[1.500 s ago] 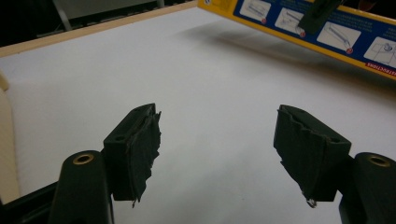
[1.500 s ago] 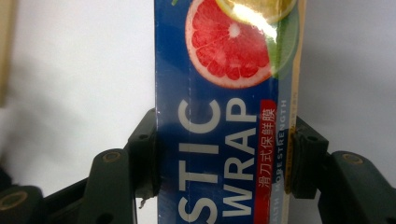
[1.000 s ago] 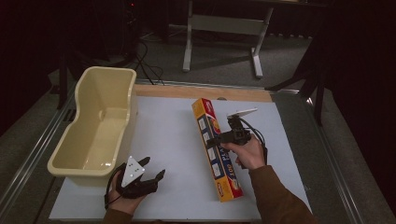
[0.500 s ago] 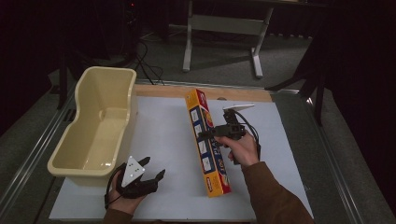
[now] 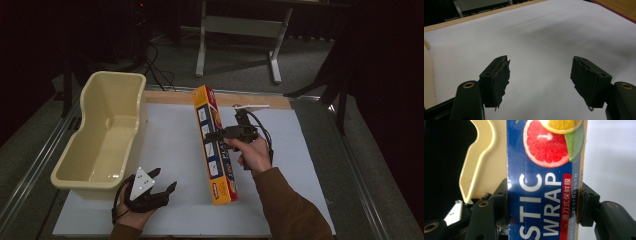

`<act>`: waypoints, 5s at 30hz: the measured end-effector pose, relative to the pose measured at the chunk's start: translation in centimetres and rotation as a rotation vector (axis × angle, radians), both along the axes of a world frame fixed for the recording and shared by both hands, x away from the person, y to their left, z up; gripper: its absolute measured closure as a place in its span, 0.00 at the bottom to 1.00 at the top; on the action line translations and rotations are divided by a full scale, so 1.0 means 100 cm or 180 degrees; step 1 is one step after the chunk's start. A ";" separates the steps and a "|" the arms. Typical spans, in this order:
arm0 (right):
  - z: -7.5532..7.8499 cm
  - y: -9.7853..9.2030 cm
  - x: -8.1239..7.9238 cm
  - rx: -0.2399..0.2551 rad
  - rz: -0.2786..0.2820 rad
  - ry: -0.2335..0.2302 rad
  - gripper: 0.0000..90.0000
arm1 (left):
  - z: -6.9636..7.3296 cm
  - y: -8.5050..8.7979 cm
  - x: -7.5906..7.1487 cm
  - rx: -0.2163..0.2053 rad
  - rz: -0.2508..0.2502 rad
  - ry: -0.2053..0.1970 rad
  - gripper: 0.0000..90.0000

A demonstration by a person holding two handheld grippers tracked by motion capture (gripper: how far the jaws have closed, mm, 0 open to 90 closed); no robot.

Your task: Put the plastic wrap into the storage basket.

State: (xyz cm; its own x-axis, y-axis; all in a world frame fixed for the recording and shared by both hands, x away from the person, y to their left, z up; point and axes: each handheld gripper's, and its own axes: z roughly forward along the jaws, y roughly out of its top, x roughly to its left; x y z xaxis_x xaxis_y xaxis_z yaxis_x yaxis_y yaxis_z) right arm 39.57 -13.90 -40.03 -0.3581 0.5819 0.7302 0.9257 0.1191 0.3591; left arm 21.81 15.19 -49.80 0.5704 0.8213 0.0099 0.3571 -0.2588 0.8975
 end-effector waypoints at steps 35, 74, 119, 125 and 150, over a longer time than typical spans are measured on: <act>0.029 0.040 0.036 0.0364 -0.0125 0.0044 0.47 | 0.000 0.001 0.000 0.0000 -0.0013 0.0002 0.34; 0.036 0.095 0.070 0.0638 -0.0431 0.0157 0.46 | -0.001 0.000 -0.003 -0.0025 -0.0037 -0.0023 0.34; 0.050 0.174 0.060 0.0933 -0.0409 0.0098 0.46 | -0.001 0.000 -0.004 -0.0066 -0.0086 -0.0059 0.35; 0.049 0.185 0.059 0.0958 -0.0374 0.0124 0.46 | 0.000 0.001 -0.003 -0.0072 -0.0095 -0.0060 0.35; 0.026 0.232 0.053 0.1062 -0.0355 0.0356 0.46 | 0.001 -0.002 -0.004 -0.0050 -0.0160 -0.0145 0.34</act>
State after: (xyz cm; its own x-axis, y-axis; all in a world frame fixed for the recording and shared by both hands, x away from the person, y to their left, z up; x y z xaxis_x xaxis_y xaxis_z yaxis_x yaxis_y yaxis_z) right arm 44.91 9.33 -37.43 -0.2132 0.3361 0.9174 0.9621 -0.0914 0.2570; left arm 21.42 14.94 -49.72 0.6101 0.7920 0.0241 0.3027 -0.2611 0.9166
